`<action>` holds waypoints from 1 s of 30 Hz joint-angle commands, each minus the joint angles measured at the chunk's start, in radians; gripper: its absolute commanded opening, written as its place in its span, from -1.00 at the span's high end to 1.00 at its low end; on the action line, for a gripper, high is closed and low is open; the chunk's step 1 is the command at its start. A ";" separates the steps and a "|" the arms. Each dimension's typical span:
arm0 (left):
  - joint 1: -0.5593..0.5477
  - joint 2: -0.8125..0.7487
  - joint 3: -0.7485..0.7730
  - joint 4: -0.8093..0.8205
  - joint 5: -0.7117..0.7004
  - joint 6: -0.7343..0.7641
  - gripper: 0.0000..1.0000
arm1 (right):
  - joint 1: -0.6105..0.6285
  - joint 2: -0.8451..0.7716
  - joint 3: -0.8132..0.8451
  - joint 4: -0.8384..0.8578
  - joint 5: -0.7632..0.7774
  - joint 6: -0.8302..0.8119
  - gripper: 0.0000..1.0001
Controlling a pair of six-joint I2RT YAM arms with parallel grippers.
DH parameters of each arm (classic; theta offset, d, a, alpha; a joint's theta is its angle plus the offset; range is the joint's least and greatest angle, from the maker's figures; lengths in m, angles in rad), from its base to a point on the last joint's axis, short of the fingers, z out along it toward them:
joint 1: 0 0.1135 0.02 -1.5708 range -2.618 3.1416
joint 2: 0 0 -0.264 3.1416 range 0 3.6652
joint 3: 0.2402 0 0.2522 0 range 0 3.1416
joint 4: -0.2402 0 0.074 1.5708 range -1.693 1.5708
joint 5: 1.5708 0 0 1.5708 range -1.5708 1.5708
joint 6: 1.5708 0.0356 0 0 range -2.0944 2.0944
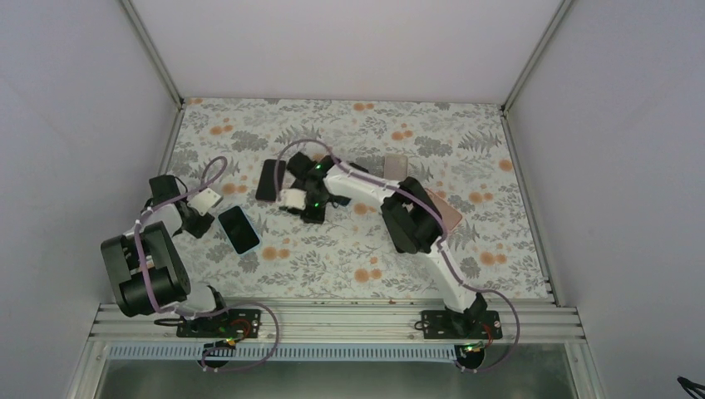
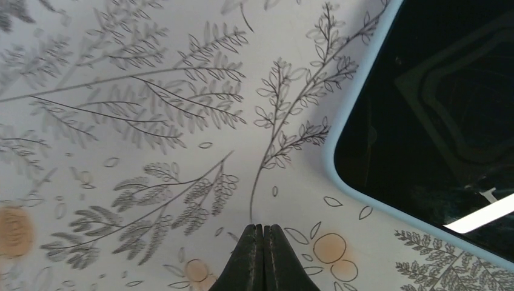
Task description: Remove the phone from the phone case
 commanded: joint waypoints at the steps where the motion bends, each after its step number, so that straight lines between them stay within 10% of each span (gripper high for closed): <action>1: 0.000 0.030 -0.004 0.060 0.012 -0.001 0.95 | 0.098 -0.051 -0.009 -0.033 -0.104 -0.027 0.93; 30: -0.060 0.286 0.086 0.104 0.110 -0.061 0.96 | 0.257 0.206 0.238 0.037 -0.211 0.142 0.92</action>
